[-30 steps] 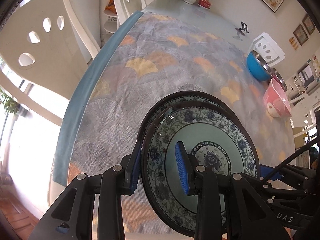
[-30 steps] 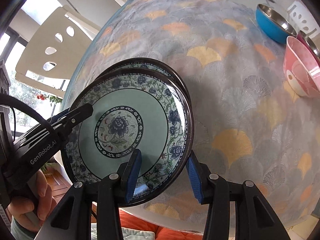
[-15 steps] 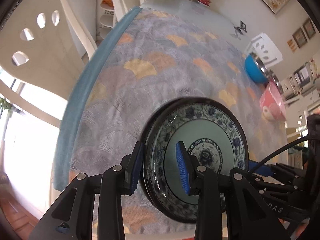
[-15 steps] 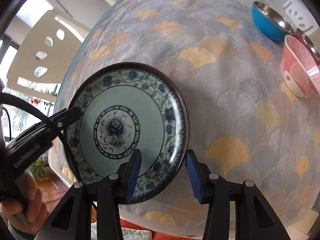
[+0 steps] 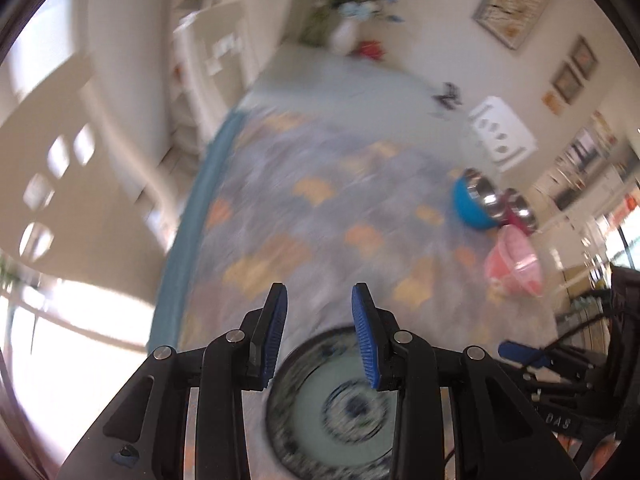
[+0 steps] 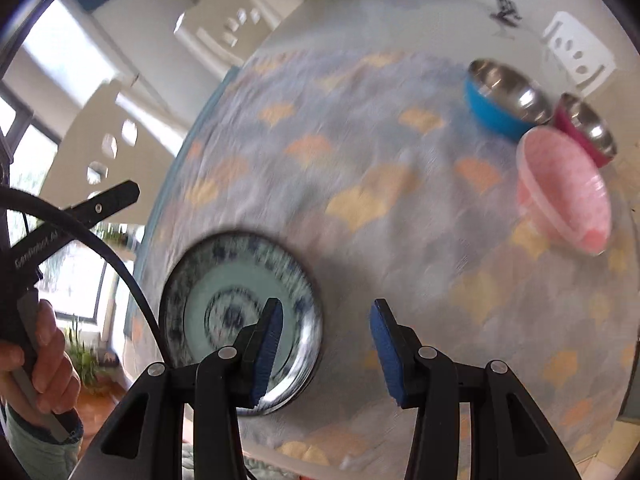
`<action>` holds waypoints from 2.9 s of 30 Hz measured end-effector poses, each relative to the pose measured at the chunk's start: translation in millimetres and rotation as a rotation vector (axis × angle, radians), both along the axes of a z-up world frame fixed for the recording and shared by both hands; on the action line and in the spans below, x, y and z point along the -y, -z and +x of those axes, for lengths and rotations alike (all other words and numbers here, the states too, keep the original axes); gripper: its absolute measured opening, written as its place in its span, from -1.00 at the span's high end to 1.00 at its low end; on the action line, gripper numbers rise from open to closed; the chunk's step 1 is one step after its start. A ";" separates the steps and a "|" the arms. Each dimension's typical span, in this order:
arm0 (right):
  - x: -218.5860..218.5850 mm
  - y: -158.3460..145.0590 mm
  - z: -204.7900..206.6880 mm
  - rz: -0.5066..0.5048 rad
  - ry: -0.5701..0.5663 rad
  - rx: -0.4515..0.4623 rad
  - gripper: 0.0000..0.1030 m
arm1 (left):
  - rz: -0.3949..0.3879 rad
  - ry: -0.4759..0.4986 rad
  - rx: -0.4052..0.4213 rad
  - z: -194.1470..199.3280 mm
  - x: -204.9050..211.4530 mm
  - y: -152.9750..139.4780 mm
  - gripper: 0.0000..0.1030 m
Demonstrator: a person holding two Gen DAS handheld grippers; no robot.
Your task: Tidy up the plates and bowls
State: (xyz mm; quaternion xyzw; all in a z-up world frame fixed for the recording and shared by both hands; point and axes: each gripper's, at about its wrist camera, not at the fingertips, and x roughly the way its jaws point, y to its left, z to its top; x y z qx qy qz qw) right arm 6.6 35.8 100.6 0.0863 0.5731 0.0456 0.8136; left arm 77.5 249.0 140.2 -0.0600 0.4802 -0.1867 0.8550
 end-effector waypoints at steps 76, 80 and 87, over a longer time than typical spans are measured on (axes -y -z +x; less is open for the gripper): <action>237.7 -2.8 1.4 0.175 0.123 -0.037 0.79 | -0.110 0.088 -0.141 -37.3 258.2 -3.8 0.79; 220.3 -13.1 -20.5 0.154 0.118 -0.053 0.77 | -0.118 0.093 -0.162 -60.9 244.8 -7.1 0.79; 199.6 7.3 -64.9 0.098 0.128 -0.136 0.76 | -0.133 0.108 -0.253 -98.7 227.6 21.6 0.79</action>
